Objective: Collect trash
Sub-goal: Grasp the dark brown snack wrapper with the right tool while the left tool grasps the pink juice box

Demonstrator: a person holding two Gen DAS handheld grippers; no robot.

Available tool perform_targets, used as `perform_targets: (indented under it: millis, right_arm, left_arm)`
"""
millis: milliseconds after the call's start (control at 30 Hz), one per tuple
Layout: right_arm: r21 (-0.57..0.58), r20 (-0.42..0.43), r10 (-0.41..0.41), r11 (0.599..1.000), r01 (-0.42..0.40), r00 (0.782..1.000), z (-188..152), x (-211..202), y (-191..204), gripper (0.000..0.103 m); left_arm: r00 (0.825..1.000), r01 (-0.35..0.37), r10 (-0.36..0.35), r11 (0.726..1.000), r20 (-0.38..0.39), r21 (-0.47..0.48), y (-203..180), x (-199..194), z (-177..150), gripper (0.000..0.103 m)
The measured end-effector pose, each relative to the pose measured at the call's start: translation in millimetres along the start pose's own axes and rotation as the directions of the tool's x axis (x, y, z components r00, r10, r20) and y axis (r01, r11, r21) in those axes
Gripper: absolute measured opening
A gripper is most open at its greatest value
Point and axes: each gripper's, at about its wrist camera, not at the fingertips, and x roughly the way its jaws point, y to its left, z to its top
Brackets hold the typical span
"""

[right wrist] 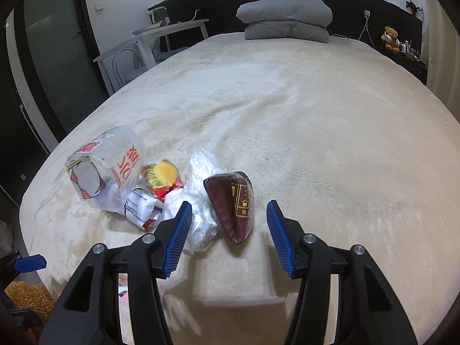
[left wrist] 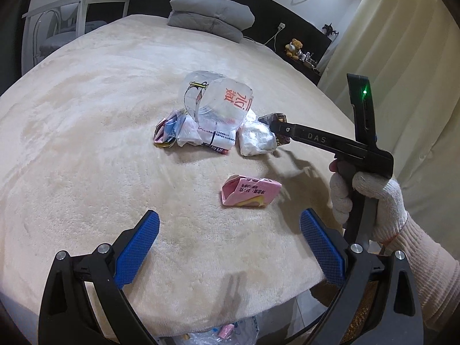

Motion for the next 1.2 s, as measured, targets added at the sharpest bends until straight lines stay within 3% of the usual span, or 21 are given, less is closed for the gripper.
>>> perform_targets:
  millis: [200,300,333,933,1200]
  right_arm:
    - [0.011,0.003,0.009,1.0,-0.009,1.0,10.8,13.7,-7.8,0.053]
    - [0.017,-0.014,0.023,1.0,-0.023,1.0,12.6,16.4,-9.8,0.036]
    - [0.01,-0.02,0.02,1.0,-0.02,1.0,12.5,17.1,-9.1,0.035]
    - [0.044,0.062,0.04,0.998,-0.042,0.997,-8.5,-49.9,-24.2,0.033]
    - [0.085,0.053,0.084,0.992,-0.088,0.995,-21.8,-72.9,-34.2,0.034]
  left_arm:
    - [1.0,0.008,-0.008,1.0,-0.004,-0.006,1.3,1.6,1.2,0.096]
    - [1.0,0.009,-0.009,1.0,0.0,0.003,-0.6,1.1,0.3,0.096]
    - [1.0,0.01,-0.01,1.0,0.0,0.002,-0.4,1.2,0.4,0.096]
    - [0.998,-0.02,0.023,0.999,-0.066,0.048,-20.7,31.7,1.0,0.096]
    - [0.994,-0.041,0.05,0.995,-0.101,0.089,-36.8,60.7,9.9,0.096]
